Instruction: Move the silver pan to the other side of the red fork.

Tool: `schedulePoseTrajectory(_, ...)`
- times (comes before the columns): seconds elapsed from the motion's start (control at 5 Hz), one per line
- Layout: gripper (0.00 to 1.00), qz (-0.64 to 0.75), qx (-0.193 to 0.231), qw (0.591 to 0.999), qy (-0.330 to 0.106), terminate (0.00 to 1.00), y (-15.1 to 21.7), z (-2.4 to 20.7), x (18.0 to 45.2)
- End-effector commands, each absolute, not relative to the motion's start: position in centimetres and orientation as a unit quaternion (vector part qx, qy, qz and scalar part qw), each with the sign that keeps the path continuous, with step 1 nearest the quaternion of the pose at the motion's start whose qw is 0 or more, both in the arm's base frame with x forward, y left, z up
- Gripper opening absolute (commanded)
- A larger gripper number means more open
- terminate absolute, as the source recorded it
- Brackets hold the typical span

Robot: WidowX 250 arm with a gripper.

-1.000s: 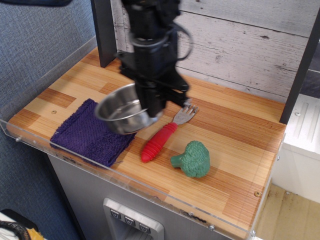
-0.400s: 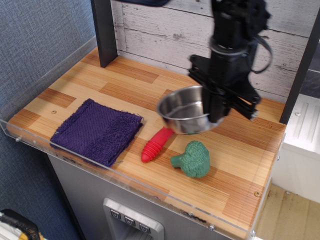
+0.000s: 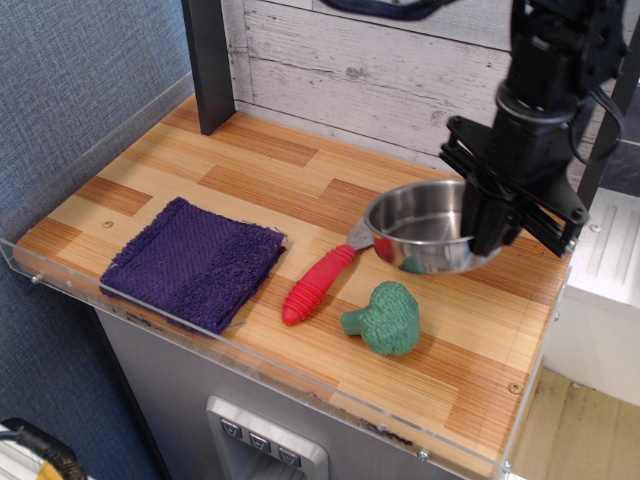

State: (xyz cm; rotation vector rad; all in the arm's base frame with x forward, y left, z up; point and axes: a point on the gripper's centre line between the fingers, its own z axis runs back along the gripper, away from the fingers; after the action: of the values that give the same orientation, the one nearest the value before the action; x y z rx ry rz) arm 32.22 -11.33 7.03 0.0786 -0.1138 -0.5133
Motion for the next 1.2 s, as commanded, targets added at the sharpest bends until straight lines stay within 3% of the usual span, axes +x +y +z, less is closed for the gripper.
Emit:
schedulePoseTrajectory(0.0,0.0,-0.278,0.037,0.957,-0.074,0.0,-12.6,7.0,32.6)
schedulePoseTrajectory(0.4,0.0,-0.227,-0.087,0.97,0.029,0.0,-11.4,4.4,31.6)
schedulePoseTrajectory(0.6,1.0,-0.209,-0.033,0.977,0.027,0.0,-11.1,4.2,31.8)
schedulePoseTrajectory(0.8,1.0,-0.209,-0.02,0.978,0.001,0.0,-11.0,4.1,32.0)
schedulePoseTrajectory(1.0,1.0,-0.202,-0.002,0.978,-0.055,0.0,-11.0,3.7,32.6)
